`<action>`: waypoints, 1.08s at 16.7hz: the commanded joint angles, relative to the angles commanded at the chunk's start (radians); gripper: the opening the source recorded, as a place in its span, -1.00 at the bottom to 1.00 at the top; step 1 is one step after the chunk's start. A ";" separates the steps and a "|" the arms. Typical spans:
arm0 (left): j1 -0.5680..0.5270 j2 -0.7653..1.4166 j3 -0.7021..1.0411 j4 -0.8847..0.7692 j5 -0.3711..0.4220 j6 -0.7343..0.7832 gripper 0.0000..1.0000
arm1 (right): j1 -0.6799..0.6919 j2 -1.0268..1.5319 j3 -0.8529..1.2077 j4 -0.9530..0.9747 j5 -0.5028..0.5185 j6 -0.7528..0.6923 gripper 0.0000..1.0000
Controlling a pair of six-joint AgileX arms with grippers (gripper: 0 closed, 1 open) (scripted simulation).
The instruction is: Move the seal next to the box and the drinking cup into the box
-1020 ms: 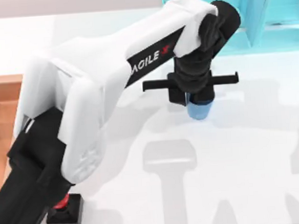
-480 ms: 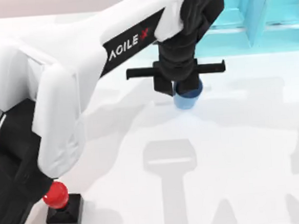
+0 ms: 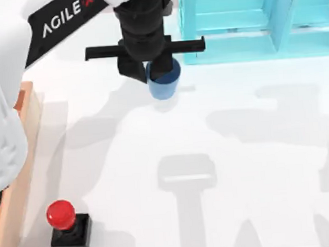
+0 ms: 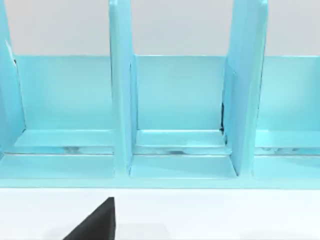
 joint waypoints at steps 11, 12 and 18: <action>0.174 -0.228 -0.105 0.027 -0.071 0.224 -1.00 | 0.000 0.000 0.000 0.000 0.000 0.000 1.00; 0.233 -0.281 -0.146 0.031 -0.079 0.280 -1.00 | 0.000 0.000 0.000 0.000 0.000 0.000 1.00; 0.678 -0.588 -0.493 0.043 -0.051 0.683 -1.00 | 0.000 0.000 0.000 0.000 0.000 0.000 1.00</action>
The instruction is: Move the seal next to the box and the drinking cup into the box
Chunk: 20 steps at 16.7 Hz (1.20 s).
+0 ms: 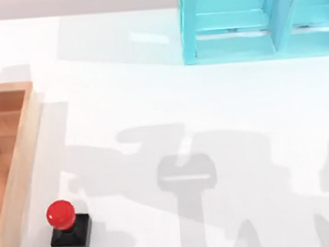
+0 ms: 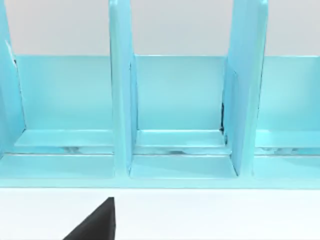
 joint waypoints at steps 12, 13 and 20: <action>0.485 -0.132 -0.471 0.003 0.207 0.456 -1.00 | 0.000 0.000 0.000 0.000 0.000 0.000 1.00; 0.485 -0.132 -0.471 0.003 0.207 0.456 -1.00 | 0.000 0.000 0.000 0.000 0.000 0.000 1.00; 0.470 -0.115 -0.559 0.119 0.204 0.441 -1.00 | 0.000 0.000 0.000 0.000 0.000 0.000 1.00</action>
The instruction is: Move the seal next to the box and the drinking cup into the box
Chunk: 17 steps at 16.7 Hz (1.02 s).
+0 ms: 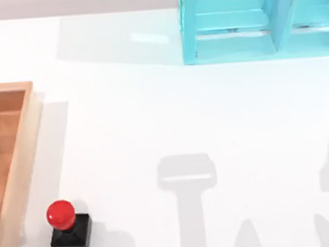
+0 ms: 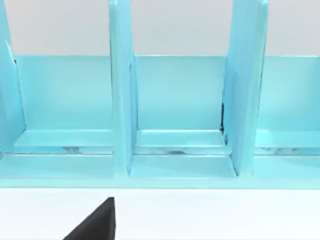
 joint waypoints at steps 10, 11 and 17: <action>-0.018 0.027 -0.132 0.149 0.004 -0.017 -1.00 | 0.000 0.000 0.000 0.000 0.000 0.000 1.00; -0.018 0.027 -0.132 0.149 0.004 -0.017 -0.85 | 0.000 0.000 0.000 0.000 0.000 0.000 1.00; -0.018 0.027 -0.132 0.149 0.004 -0.017 0.06 | 0.000 0.000 0.000 0.000 0.000 0.000 1.00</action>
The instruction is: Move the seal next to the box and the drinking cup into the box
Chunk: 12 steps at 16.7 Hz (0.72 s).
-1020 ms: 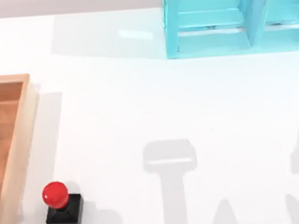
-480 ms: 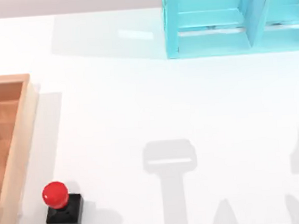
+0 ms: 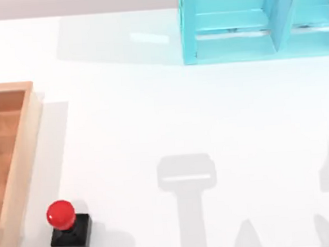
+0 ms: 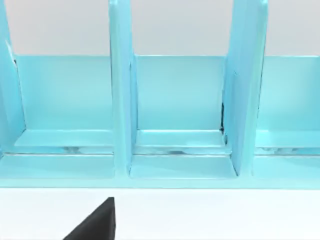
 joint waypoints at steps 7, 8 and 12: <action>0.000 0.000 0.000 0.000 0.000 0.000 1.00 | 0.000 0.000 0.000 0.000 0.000 0.000 1.00; 0.000 0.000 0.000 0.000 0.000 0.000 1.00 | 0.000 0.000 0.000 0.000 0.000 0.000 1.00; 0.000 0.000 0.000 0.000 0.000 0.000 1.00 | 0.000 0.000 0.000 0.000 0.000 0.000 1.00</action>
